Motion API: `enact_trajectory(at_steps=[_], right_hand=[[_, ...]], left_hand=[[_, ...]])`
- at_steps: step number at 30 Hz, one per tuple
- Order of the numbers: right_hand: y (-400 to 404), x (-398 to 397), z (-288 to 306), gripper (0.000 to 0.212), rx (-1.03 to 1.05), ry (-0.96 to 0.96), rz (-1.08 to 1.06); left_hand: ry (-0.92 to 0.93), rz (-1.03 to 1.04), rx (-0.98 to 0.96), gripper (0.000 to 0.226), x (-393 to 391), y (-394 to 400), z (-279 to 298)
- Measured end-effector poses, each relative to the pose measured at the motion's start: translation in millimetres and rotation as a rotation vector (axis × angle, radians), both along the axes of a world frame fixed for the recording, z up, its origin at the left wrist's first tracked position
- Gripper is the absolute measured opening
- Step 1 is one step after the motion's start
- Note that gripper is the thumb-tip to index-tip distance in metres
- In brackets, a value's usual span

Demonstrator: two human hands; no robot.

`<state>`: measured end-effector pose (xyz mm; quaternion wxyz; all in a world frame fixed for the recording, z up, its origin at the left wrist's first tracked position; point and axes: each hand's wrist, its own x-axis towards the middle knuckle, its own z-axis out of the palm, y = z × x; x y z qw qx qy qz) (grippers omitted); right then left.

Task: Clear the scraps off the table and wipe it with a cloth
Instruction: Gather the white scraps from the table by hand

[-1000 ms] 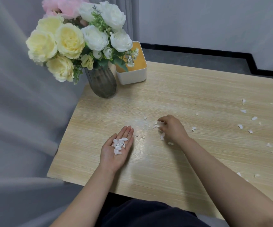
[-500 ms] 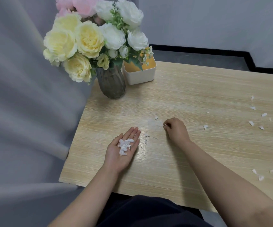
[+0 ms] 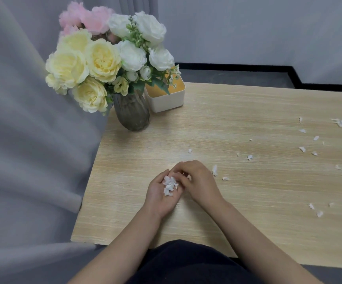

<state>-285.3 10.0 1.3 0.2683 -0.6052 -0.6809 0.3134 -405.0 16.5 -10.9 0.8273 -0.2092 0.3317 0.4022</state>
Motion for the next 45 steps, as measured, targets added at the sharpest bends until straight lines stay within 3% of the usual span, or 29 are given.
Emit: enact_trajectory(at_steps=[4, 9, 12, 15, 21, 30, 35, 41, 45], right_hand=[[-2.2, -1.0, -3.2, 0.026, 0.005, -0.132, 0.118], [3.4, 14.3, 2.0, 0.021, -0.104, 0.197, -0.069], [19.4, 31.6, -4.9, 0.019, -0.143, 0.245, -0.245], [42.9, 49.1, -20.2, 0.024, -0.235, 0.087, -0.310], [86.9, 50.3, -55.7, 0.037, -0.310, -0.195, -0.168], [83.4, 34.0, -74.5, 0.016, -0.137, -0.384, -0.065], [63.9, 23.4, -61.2, 0.012, -0.165, -0.246, -0.088], [24.3, -10.0, -19.5, 0.009, 0.004, -0.006, 0.074], [9.8, -21.4, -15.5, 0.015, -0.010, -0.024, 0.222]], left_hand=[[-0.048, -0.010, 0.052, 0.032, -2.6, -1.5, 1.2], [0.015, -0.012, 0.059, 0.032, -5.1, 2.6, -0.6], [0.052, -0.060, 0.086, 0.037, -9.3, 7.1, -3.4], [0.083, -0.058, 0.082, 0.036, -16.3, 9.5, -6.5], [0.144, -0.039, 0.076, 0.036, -38.4, 4.4, -8.5], [0.167, -0.003, 0.082, 0.037, -57.3, -1.8, -17.6], [0.161, -0.007, 0.044, 0.037, -51.8, 1.3, -14.4], [0.132, 0.001, -0.010, 0.038, -35.3, 2.1, -8.9], [0.038, 0.055, -0.054, 0.025, -27.6, -0.6, -8.8]])
